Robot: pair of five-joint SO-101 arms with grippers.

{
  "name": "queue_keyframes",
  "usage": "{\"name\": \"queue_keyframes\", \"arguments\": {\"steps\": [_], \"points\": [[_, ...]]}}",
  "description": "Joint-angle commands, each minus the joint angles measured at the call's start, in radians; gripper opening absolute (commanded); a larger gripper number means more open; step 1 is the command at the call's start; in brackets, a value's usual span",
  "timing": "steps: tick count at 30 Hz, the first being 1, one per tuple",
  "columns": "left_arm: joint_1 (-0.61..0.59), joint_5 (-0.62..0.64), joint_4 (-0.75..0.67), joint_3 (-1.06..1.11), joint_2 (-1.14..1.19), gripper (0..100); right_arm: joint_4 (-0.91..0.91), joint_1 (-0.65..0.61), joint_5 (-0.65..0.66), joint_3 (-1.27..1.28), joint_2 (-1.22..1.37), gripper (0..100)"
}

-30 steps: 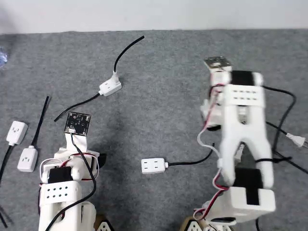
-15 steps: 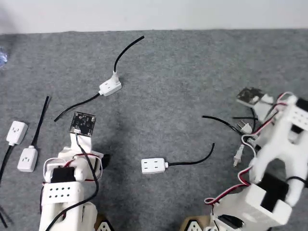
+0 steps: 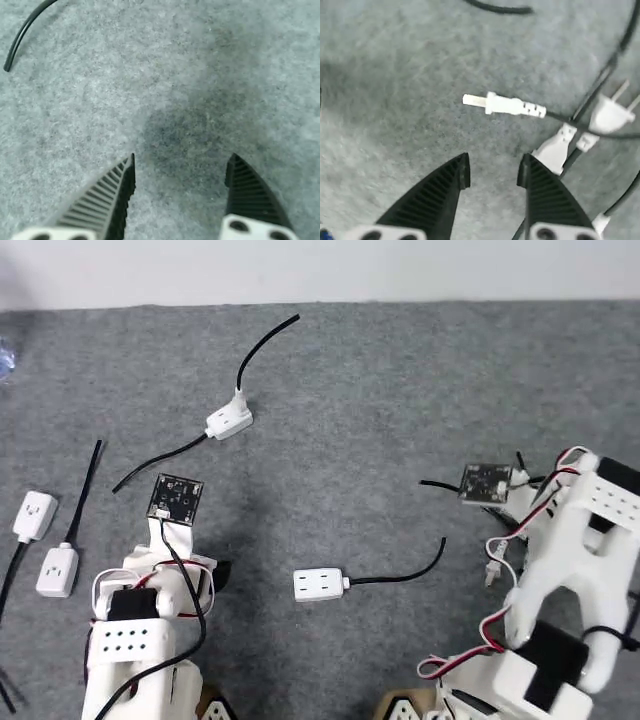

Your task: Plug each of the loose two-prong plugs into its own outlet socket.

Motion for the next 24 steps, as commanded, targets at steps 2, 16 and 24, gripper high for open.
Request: {"name": "queue_keyframes", "arguments": {"steps": [2,16,24], "points": [[0.005,0.009,-0.023,-0.005,-0.012,27,-0.010,-0.012,0.250,0.002,-0.039,18.4],[0.009,0.009,-0.025,-0.005,-0.012,27,-0.240,-0.176,0.491,0.213,-0.039,16.4],[0.009,0.009,-0.025,-0.005,-0.012,27,-0.269,-0.099,0.554,0.207,-0.051,16.4]]}}
